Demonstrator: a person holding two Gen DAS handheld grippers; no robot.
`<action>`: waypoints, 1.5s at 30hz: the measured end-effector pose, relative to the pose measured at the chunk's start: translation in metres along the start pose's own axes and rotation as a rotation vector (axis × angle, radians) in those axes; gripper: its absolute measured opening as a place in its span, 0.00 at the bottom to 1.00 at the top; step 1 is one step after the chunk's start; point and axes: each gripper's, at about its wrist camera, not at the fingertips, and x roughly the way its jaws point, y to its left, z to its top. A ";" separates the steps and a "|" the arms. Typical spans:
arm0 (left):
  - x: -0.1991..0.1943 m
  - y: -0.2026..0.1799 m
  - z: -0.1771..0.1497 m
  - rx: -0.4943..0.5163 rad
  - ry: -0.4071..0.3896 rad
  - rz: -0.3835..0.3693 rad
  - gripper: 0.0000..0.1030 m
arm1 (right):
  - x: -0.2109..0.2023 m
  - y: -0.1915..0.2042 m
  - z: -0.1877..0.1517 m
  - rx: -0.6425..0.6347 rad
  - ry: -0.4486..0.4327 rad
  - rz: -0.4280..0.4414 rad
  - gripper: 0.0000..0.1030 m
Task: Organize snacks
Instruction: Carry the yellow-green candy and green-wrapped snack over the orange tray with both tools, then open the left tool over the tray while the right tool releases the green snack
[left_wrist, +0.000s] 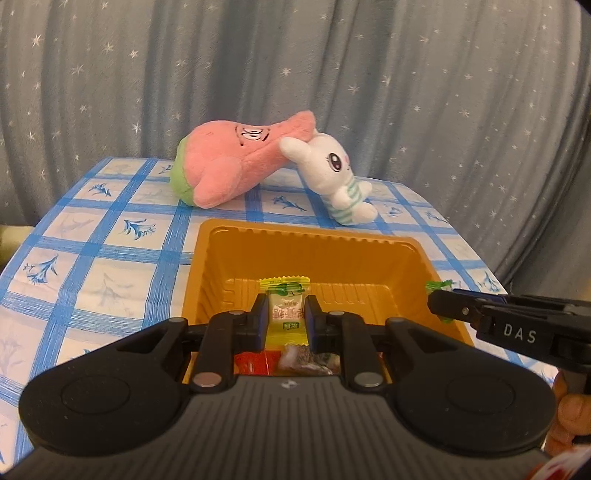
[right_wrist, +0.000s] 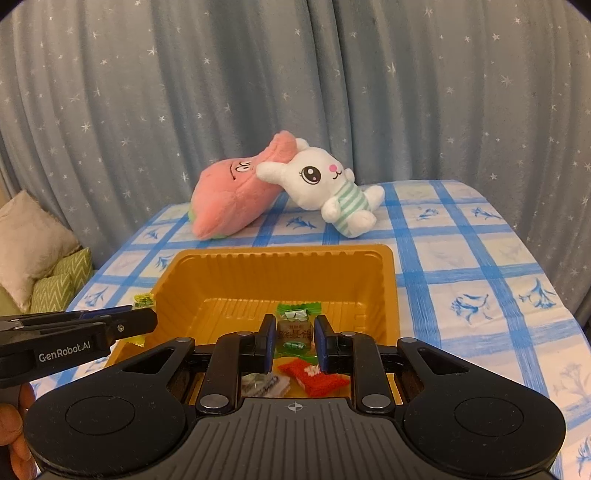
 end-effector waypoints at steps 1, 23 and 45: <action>0.003 0.000 0.001 -0.004 0.003 -0.001 0.17 | 0.003 -0.001 0.001 0.005 0.000 -0.003 0.22; 0.042 0.001 0.006 0.050 0.027 0.028 0.17 | 0.046 -0.001 0.005 0.023 0.041 -0.005 0.22; 0.034 0.020 0.008 0.043 0.007 0.068 0.34 | 0.049 0.000 0.007 0.064 0.019 0.028 0.22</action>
